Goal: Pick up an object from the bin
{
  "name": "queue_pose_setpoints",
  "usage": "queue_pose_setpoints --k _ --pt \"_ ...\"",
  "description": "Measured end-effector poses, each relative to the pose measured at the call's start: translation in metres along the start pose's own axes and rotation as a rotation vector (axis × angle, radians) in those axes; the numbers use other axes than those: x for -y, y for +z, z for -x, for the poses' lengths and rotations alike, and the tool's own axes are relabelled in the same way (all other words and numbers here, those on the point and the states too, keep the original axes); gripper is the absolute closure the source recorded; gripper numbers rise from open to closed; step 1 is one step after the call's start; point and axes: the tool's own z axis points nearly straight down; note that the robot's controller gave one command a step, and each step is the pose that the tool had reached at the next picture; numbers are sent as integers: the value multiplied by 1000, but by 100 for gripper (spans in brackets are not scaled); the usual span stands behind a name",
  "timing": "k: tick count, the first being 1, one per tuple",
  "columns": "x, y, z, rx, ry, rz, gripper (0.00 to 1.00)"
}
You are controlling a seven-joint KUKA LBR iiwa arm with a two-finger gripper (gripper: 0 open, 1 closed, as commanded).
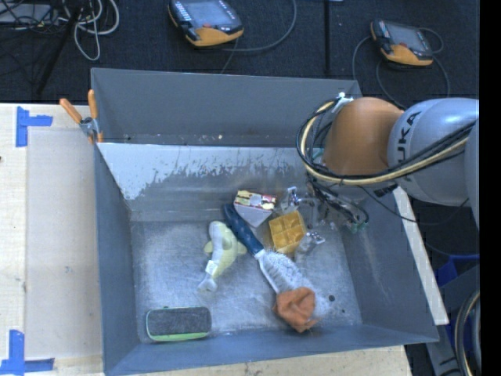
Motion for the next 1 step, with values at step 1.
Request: queue_pose_setpoints --k 1 --pt "-2 -41 -6 -4 -16 -2 100"
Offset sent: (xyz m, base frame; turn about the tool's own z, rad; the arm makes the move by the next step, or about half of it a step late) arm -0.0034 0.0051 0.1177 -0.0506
